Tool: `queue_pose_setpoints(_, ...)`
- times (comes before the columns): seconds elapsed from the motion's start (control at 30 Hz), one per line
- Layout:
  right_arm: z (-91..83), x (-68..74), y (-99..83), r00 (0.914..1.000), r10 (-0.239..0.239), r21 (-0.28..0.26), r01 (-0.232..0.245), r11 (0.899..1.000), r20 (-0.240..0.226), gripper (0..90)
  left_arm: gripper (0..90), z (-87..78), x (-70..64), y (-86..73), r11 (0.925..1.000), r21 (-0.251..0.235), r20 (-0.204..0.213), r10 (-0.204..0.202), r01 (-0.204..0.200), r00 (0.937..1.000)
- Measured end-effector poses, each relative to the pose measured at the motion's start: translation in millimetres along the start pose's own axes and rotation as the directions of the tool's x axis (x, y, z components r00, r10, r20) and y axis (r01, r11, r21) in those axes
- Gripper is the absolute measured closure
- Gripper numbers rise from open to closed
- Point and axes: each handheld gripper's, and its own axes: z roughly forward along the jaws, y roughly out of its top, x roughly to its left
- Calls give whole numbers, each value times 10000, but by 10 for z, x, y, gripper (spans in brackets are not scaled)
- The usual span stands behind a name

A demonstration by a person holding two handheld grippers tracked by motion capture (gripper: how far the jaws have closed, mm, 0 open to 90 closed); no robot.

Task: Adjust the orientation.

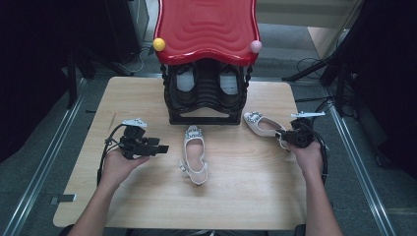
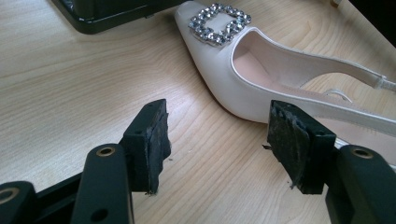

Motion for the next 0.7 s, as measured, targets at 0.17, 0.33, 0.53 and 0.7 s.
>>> queue_pose_setpoints(0.17, -12, 50, -1, 9998, 76, -131, -79, 9999, -193, 900, 389, 15, -3, 18, 10000, 31, 5, 36, -36, 10000)
queue_pose_setpoints(0.33, -3, 109, 7, 9969, 349, -283, -370, 9989, -712, 900, 389, 28, -11, 26, 10000, 5, 31, 45, -45, 10000)
queue_pose_setpoints(0.53, 42, 192, 17, 9960, 365, -256, -387, 9989, -817, 900, 389, 30, -9, 29, 10000, -3, 33, 62, -62, 10000)
queue_pose_setpoints(0.7, 48, 218, 21, 9974, 291, -281, -310, 9991, -666, 886, 389, 42, -11, 29, 10000, 63, 81, 77, -77, 9999)
